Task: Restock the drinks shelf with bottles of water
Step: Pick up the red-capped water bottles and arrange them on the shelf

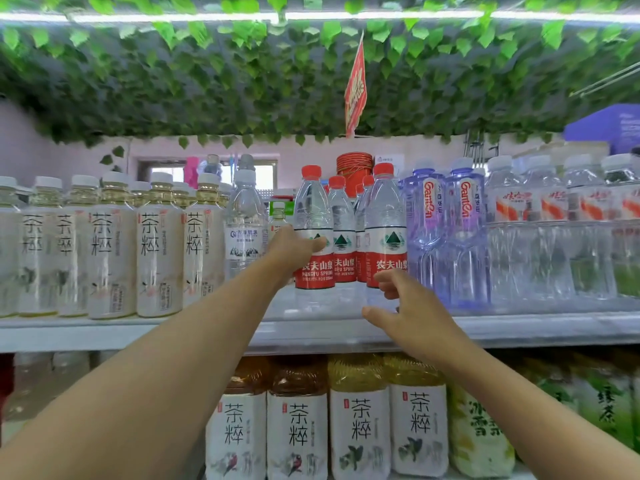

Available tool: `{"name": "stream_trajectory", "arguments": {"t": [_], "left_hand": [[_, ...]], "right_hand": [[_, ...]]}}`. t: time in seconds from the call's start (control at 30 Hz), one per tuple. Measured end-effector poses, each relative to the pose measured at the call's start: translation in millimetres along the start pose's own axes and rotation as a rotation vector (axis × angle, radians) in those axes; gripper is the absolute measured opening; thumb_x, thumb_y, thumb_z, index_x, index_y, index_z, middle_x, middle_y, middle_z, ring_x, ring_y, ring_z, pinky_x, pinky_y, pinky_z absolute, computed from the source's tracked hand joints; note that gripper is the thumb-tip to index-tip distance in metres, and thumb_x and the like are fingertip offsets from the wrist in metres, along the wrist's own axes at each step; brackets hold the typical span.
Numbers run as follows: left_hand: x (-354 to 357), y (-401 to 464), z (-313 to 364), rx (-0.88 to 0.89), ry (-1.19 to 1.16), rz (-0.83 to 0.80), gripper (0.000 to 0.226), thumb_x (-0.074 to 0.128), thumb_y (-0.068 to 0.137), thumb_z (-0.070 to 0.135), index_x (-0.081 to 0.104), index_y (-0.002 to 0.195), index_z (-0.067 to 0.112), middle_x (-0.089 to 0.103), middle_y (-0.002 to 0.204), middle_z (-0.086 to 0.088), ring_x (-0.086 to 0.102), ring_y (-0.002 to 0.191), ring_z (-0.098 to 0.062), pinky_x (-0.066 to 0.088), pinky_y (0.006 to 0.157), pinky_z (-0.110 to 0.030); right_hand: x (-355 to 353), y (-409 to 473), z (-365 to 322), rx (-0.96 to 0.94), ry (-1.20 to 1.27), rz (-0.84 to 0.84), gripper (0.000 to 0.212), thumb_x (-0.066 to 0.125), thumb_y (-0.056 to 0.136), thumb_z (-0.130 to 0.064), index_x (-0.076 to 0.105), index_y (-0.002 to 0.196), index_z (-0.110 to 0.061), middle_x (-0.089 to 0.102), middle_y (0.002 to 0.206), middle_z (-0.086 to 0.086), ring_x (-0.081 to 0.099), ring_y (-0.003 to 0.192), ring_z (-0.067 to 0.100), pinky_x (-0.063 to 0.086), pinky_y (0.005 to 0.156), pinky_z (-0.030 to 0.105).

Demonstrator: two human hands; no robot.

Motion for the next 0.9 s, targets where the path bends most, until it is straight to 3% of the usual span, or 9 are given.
{"name": "stream_trajectory", "arguments": {"t": [0.07, 0.17, 0.23, 0.3, 0.57, 0.77, 0.9], "left_hand": [[-0.4, -1.1, -1.3, 0.011, -0.002, -0.001, 0.044, 0.065, 0.088, 0.019, 0.042, 0.123, 0.005, 0.063, 0.102, -0.013, 0.063, 0.070, -0.018, 0.048, 0.047, -0.025], [3.2, -7.8, -10.2, 0.025, 0.059, 0.006, 0.047, 0.072, 0.081, 0.013, 0.037, 0.112, 0.007, 0.059, 0.106, -0.008, 0.061, 0.091, -0.021, 0.052, 0.073, -0.031], [6.3, -13.5, -20.4, 0.029, 0.164, 0.034, 0.064, 0.078, 0.073, 0.012, 0.035, 0.120, 0.010, 0.055, 0.115, -0.006, 0.056, 0.105, -0.023, 0.048, 0.093, -0.038], [9.6, -19.0, -28.4, 0.019, 0.213, 0.061, 0.077, 0.079, 0.072, 0.010, 0.027, 0.129, 0.010, 0.050, 0.116, -0.004, 0.052, 0.110, -0.023, 0.042, 0.101, -0.039], [18.6, -16.6, -32.9, -0.059, 0.267, 0.137, 0.073, 0.069, 0.082, 0.006, 0.019, 0.135, 0.006, 0.042, 0.102, -0.006, 0.044, 0.092, -0.019, 0.036, 0.080, -0.027], [18.6, -2.7, -40.5, -0.064, 0.340, 0.186, 0.074, 0.060, 0.088, 0.003, 0.009, 0.142, 0.003, 0.042, 0.101, -0.008, 0.044, 0.091, -0.021, 0.038, 0.079, -0.029], [18.3, 6.6, -43.1, -0.104, 0.337, 0.211, 0.073, 0.058, 0.088, 0.003, 0.008, 0.141, 0.002, 0.049, 0.116, -0.013, 0.049, 0.102, -0.025, 0.041, 0.087, -0.032]], "right_hand": [[-0.6, -0.2, -0.7, -0.002, 0.004, 0.003, 0.053, 0.065, 0.087, -0.031, 0.041, 0.134, -0.022, 0.047, 0.134, -0.007, 0.045, 0.121, 0.008, 0.038, 0.102, 0.027], [-0.6, -0.8, -1.1, -0.005, 0.006, -0.001, 0.054, 0.064, 0.088, -0.030, 0.040, 0.135, -0.021, 0.047, 0.134, -0.006, 0.044, 0.121, 0.009, 0.037, 0.101, 0.026], [-0.1, -0.5, -1.3, -0.006, 0.002, 0.003, 0.053, 0.065, 0.087, -0.030, 0.041, 0.134, -0.021, 0.047, 0.133, -0.006, 0.044, 0.121, 0.009, 0.037, 0.100, 0.026], [-0.1, 0.1, -1.2, -0.007, -0.004, 0.010, 0.052, 0.065, 0.087, -0.030, 0.041, 0.133, -0.021, 0.048, 0.132, -0.006, 0.045, 0.120, 0.009, 0.037, 0.099, 0.025], [2.0, 2.2, -1.0, 0.004, -0.015, -0.002, 0.054, 0.065, 0.087, -0.031, 0.040, 0.134, -0.022, 0.048, 0.130, -0.005, 0.046, 0.117, 0.010, 0.040, 0.098, 0.026], [5.2, 4.4, -0.1, 0.000, 0.000, -0.025, 0.055, 0.065, 0.087, -0.032, 0.039, 0.134, -0.022, 0.048, 0.130, -0.006, 0.045, 0.118, 0.010, 0.038, 0.098, 0.026], [8.6, 5.8, 0.9, -0.012, 0.001, -0.035, 0.056, 0.065, 0.087, -0.033, 0.038, 0.135, -0.023, 0.047, 0.128, -0.006, 0.045, 0.117, 0.010, 0.038, 0.098, 0.026]]}}
Point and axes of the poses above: each hand's wrist, its own y-axis towards the middle knuckle, its own x-axis out of the palm, z = x × y, the point moved 5 cm from there along y, towards the middle knuckle
